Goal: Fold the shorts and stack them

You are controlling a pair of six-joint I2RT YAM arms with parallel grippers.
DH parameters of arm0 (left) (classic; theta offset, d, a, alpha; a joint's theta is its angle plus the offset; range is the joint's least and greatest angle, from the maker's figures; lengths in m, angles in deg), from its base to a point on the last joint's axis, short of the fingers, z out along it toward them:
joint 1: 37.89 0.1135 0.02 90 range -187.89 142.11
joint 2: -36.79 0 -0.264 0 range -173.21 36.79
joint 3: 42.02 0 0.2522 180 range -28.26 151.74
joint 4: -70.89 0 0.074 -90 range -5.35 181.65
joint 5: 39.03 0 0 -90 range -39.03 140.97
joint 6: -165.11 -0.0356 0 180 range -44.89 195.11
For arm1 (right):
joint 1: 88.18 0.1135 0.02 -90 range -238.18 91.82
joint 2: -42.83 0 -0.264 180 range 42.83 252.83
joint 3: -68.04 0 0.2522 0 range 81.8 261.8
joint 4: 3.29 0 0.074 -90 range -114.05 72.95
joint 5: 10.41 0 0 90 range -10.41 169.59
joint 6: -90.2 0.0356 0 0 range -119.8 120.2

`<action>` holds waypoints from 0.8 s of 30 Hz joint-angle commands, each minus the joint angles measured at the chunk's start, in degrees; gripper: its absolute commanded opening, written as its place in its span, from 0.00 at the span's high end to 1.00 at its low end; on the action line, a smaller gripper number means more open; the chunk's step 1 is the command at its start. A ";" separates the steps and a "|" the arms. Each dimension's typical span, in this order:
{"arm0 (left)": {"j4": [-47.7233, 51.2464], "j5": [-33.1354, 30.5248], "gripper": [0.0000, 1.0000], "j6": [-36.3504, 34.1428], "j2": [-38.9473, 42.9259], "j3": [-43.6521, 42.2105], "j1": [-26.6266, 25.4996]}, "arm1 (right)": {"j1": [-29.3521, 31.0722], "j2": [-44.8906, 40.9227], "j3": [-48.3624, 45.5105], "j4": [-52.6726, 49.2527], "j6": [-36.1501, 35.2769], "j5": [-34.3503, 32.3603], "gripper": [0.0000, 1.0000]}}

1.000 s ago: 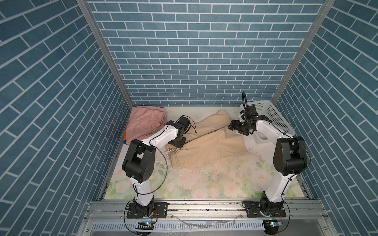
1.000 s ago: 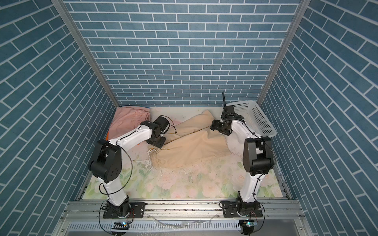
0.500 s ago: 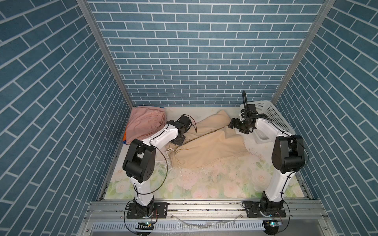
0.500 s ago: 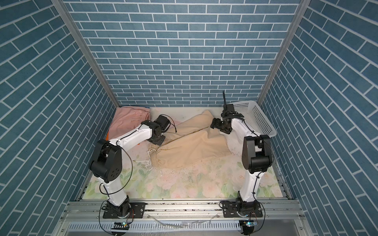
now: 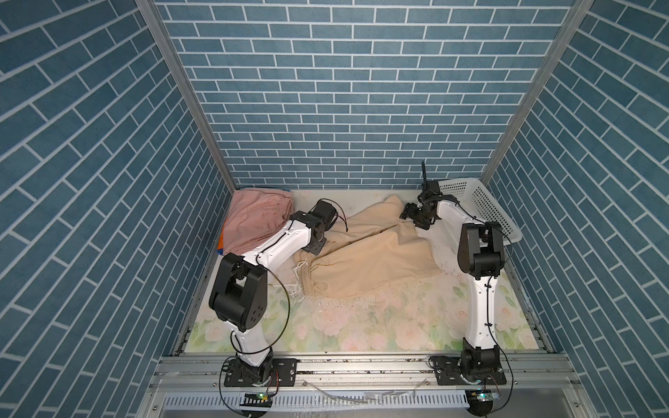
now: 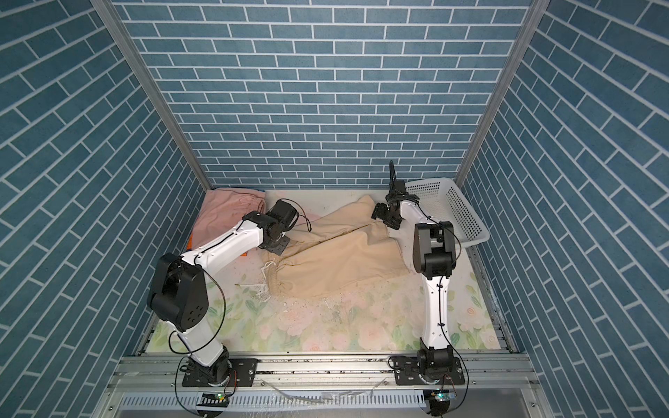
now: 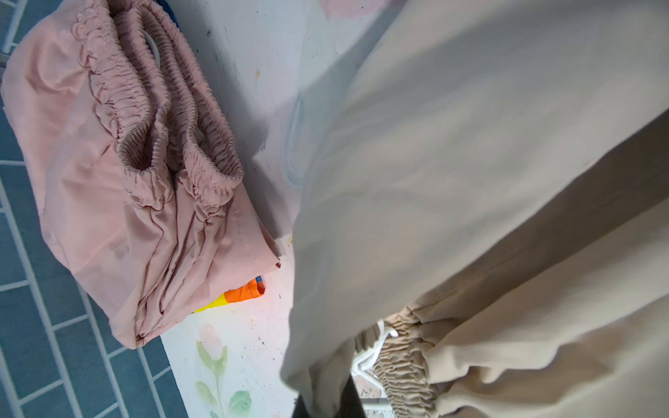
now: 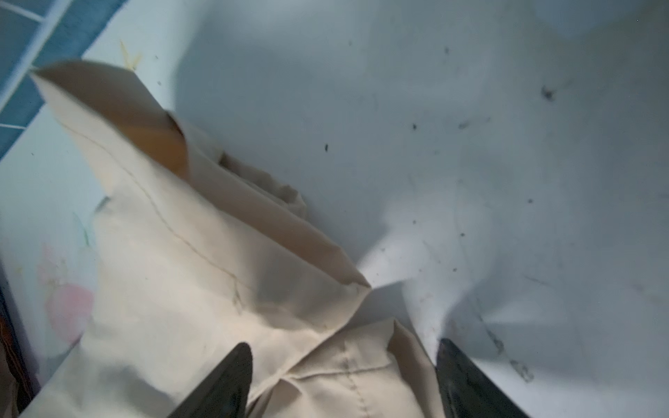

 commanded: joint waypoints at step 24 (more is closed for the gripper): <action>-1.34 2.25 1.00 0.84 0.38 3.13 2.90 | -0.52 1.71 9.23 4.29 3.61 0.20 1.00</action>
